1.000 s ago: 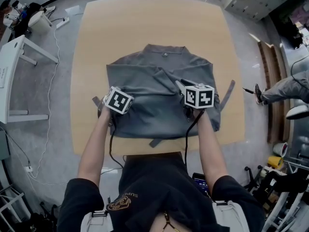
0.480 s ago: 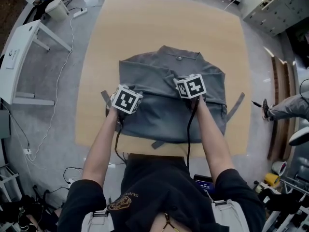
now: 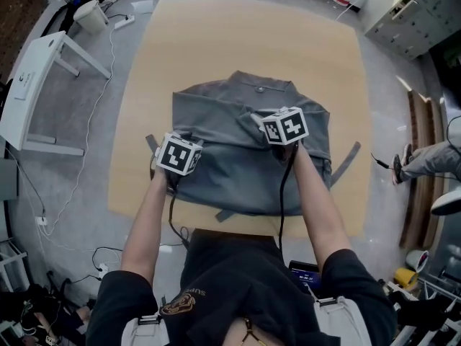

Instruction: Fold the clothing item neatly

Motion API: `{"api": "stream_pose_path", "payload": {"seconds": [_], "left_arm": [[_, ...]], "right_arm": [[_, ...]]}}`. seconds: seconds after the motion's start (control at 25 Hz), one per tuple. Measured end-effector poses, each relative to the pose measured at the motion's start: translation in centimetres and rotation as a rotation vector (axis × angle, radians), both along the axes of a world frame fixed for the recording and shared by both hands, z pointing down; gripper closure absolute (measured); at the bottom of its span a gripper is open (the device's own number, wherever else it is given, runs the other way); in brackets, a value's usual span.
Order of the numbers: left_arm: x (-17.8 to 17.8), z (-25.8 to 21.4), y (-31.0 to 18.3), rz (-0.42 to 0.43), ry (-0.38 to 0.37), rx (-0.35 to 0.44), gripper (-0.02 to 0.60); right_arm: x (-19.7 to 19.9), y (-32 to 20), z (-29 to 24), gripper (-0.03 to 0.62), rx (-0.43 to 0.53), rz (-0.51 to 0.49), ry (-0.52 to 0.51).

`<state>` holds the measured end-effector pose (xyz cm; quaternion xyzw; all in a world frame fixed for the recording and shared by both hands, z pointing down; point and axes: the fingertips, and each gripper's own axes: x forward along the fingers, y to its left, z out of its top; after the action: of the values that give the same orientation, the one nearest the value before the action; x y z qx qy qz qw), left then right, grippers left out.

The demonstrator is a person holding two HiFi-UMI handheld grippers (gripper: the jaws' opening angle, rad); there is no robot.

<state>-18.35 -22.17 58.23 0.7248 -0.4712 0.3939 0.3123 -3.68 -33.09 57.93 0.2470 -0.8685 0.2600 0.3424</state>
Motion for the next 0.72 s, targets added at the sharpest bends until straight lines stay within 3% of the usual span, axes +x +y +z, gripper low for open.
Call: {"api": "stream_pose_path", "payload": {"seconds": [0.12,0.24,0.4,0.56,0.72], "left_arm": [[1.3,-0.9,-0.2,-0.017,0.002,0.014,0.439],[2.7,-1.5,-0.5,-0.023,0.006,0.032,0.439],[4.3,-1.1,-0.9,-0.016,0.007,0.039,0.439],[4.7,-0.5,-0.7,-0.02,0.012,0.022,0.44],[4.3,-0.5,-0.2,-0.049,-0.001,0.011,0.44]], "right_arm": [[-1.4,0.0,1.7,0.473,-0.017,-0.058,0.034],[-1.7,-0.1,3.4,0.459,-0.024,-0.097,0.094],[-0.7,-0.4,3.1,0.569,-0.024,-0.085,0.108],[1.1,-1.3,0.7,0.572,-0.007,0.008,0.055],[5.0,-2.4,2.2,0.569,-0.029,0.101,0.136]]}}
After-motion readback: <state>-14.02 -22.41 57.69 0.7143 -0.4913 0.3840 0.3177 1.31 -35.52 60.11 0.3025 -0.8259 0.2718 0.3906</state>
